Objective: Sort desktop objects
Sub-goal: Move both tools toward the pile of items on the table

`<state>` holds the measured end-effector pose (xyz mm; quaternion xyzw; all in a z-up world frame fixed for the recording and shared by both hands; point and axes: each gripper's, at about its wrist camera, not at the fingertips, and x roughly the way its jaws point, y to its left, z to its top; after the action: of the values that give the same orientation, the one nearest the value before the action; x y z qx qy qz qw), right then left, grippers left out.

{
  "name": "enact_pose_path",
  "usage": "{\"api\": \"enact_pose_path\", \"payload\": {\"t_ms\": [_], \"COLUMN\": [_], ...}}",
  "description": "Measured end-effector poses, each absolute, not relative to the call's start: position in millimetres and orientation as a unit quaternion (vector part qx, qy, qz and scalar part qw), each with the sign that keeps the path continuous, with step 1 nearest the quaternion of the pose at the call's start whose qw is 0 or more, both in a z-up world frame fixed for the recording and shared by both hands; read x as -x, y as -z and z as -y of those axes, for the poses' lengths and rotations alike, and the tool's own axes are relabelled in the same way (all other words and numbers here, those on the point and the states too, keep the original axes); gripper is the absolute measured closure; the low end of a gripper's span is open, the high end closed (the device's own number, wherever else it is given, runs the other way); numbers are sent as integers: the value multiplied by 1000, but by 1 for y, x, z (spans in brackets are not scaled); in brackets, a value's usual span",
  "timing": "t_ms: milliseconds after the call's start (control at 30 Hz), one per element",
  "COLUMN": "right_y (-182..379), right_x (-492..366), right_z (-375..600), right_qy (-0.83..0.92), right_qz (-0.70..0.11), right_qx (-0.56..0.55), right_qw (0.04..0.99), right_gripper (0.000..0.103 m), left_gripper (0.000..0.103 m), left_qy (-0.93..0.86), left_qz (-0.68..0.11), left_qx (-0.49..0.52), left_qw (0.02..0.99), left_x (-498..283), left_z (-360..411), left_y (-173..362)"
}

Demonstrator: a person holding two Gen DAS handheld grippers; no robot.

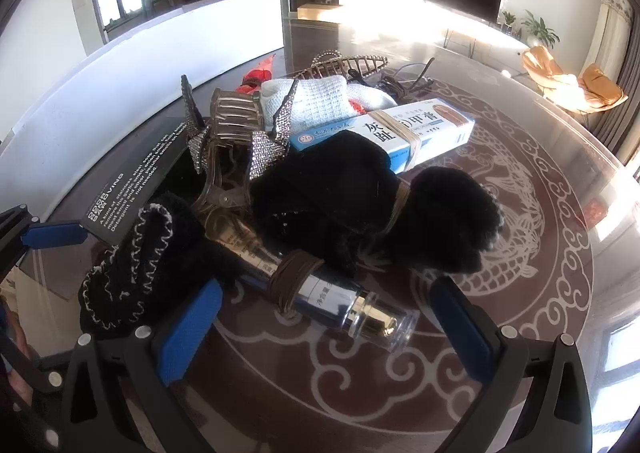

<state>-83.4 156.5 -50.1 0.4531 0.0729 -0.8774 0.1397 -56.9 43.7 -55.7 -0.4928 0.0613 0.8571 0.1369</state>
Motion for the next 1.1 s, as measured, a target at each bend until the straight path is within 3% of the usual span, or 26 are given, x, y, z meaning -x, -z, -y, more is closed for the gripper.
{"api": "enact_pose_path", "payload": {"t_ms": [400,833,1100], "right_y": [47,46,46], "right_x": [87,82,80], "right_z": [-167,-190,-190], "right_qy": [883,888,889], "right_qz": [-49,-22,-23], "right_qx": [-453,-458,-457], "right_qw": [114,32,30], "right_gripper": [0,0,0], "left_gripper": [0,0,0], "left_qy": [-863,-880,-886], "left_qz": [-112,-70,-49], "left_qx": [442,450,451], "left_qw": [219,138,97], "left_x": [76,109,153], "left_z": [-51,-31,-63], "left_y": [51,51,48]}}
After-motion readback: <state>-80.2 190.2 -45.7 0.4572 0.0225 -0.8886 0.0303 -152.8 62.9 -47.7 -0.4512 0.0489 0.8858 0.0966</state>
